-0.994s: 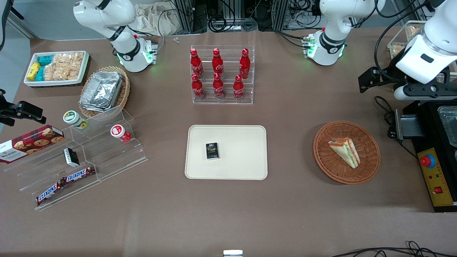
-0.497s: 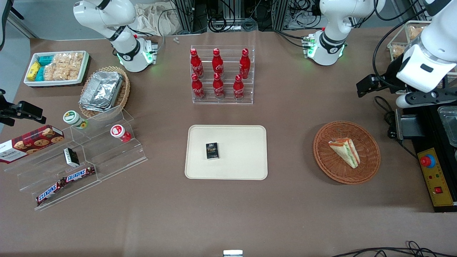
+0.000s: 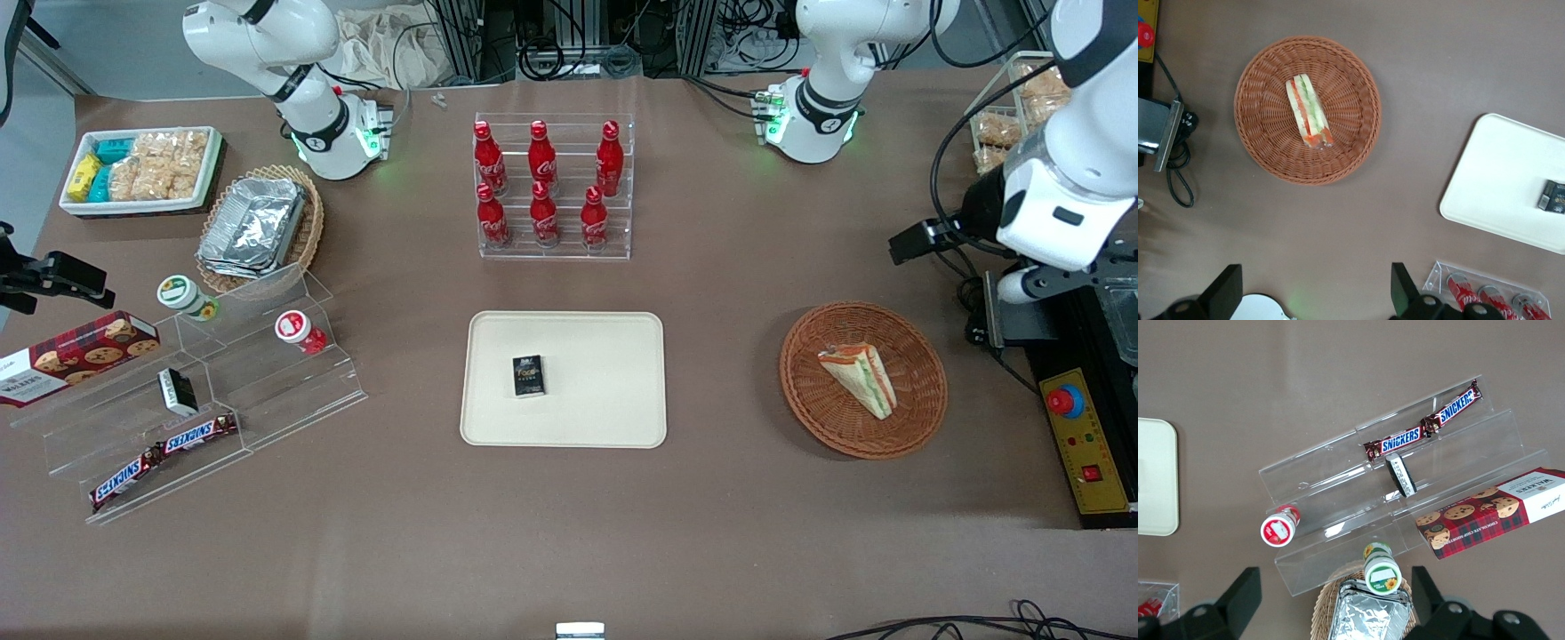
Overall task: Place sandwich from basket to tray
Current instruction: 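Move the left gripper over the wicker basket above the sandwich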
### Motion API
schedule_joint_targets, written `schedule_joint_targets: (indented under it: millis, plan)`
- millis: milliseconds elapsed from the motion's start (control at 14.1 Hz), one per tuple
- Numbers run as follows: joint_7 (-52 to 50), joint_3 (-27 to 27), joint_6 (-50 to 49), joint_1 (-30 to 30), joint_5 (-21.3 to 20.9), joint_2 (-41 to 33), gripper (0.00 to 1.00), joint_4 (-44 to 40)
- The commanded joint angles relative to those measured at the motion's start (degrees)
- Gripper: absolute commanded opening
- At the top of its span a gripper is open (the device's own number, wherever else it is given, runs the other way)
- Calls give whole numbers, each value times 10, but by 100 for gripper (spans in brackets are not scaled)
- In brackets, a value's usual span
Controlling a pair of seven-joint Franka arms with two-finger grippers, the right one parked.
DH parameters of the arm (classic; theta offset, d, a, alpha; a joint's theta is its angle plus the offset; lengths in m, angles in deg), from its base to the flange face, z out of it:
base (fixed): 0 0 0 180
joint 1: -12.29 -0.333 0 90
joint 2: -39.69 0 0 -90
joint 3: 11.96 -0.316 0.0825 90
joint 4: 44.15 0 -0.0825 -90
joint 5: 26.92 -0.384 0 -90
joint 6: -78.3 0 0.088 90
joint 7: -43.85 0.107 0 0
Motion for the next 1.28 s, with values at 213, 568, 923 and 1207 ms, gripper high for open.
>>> schedule_joint_targets:
  millis: [213, 568, 923, 1207]
  plan:
    - [-19, 1, 50, -26, -1, -1, 100, 56]
    - [-60, -2, 128, -26, -3, 0, 100, 122]
    - [-97, -2, 220, -26, -24, 2, 100, 196]
    - [-138, -3, 284, -26, -43, 39, 100, 225]
